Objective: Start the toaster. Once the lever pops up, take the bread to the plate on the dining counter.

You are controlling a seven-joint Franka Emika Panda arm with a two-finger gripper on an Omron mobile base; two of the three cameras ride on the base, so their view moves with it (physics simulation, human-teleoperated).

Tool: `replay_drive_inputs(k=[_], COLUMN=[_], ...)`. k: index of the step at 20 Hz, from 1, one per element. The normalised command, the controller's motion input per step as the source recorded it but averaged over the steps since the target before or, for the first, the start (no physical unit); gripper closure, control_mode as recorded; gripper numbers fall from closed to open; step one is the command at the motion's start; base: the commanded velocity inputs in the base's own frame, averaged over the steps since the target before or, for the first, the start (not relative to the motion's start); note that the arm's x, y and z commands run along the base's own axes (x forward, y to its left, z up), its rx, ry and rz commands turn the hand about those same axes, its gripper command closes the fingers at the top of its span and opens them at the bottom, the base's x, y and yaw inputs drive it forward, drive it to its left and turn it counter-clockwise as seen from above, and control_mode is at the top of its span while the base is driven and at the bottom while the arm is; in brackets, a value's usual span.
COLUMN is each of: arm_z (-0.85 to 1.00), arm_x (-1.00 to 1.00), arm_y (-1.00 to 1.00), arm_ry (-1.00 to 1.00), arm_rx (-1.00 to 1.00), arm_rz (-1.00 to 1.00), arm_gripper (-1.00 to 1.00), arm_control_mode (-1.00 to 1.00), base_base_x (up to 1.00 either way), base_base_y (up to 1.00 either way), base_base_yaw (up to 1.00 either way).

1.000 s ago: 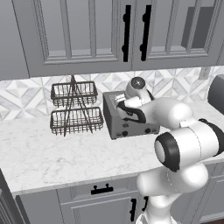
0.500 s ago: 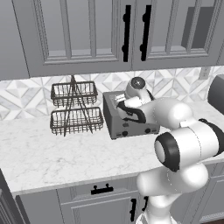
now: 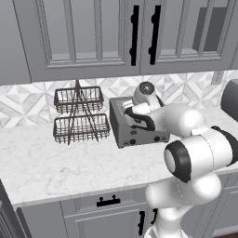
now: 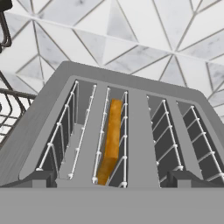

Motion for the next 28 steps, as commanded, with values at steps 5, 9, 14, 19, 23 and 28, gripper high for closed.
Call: replay_drive_inputs(k=[5,9,14,19,23,28], arm_z=[0.0,0.0,0.0,0.0,0.0,0.0], arm_x=[0.0,0.0,0.0,0.0,0.0,0.0], arm_y=[0.0,0.0,0.0,0.0,0.0,0.0], arm_ry=[0.0,0.0,0.0,0.0,0.0,0.0], arm_rx=[0.0,0.0,0.0,0.0,0.0,0.0], arm_rz=[0.0,0.0,0.0,0.0,0.0,0.0], arm_gripper=[-1.0,-1.0,-1.0,-1.0,-1.0,-1.0], arm_control_mode=[-1.0,-1.0,-1.0,-1.0,-1.0,-1.0], base_base_x=[0.0,0.0,0.0,0.0,0.0,0.0], base_base_y=[0.0,0.0,0.0,0.0,0.0,0.0], base_base_yaw=[0.0,0.0,0.0,0.0,0.0,0.0])
